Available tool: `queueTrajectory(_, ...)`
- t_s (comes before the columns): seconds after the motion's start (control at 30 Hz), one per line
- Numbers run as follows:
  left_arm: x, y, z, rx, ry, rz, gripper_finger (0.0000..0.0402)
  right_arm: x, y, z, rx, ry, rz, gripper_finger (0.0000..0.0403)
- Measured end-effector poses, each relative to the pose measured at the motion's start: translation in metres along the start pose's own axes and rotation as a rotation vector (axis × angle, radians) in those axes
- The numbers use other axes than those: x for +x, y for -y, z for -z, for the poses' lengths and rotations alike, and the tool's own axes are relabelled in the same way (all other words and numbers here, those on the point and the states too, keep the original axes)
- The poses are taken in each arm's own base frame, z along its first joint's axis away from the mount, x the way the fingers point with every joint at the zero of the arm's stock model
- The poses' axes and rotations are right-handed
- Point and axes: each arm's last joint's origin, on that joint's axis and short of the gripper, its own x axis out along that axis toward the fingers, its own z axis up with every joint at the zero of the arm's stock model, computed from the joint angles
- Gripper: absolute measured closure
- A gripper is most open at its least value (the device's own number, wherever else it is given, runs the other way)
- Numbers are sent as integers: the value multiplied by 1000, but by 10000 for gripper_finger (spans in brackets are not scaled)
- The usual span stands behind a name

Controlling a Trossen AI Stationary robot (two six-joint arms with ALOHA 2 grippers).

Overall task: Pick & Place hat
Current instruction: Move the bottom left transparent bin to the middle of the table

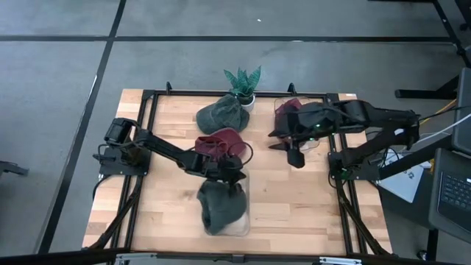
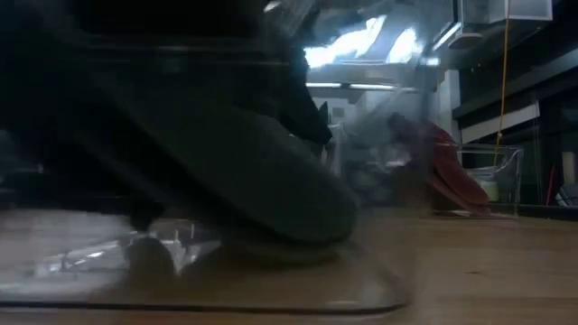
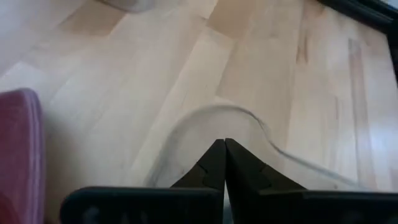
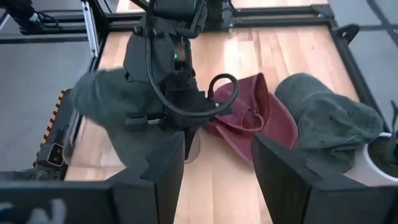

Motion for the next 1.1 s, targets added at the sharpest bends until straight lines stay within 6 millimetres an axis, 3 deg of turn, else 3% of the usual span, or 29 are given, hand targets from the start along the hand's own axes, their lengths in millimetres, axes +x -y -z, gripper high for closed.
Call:
queueTrajectory(0.27,-4,11,-11,-34,3,38,399,-19,2,1,-27,47,-3,218)
queueTrajectory(0.47,-19,22,-39,-22,72,121,400,-20,2,1,-45,50,-3,218)
queueTrajectory(0.57,-37,23,-56,-35,132,142,399,-20,2,1,-45,50,-3,218)
queueTrajectory(0.73,-89,16,-74,-46,129,190,400,-20,2,4,-46,27,-1,218)
queueTrajectory(0.93,-162,14,-55,-109,-53,143,400,-20,2,6,-37,3,1,218)
queueTrajectory(1.1,-185,15,-16,-146,-305,-13,400,-20,2,6,-20,5,2,218)
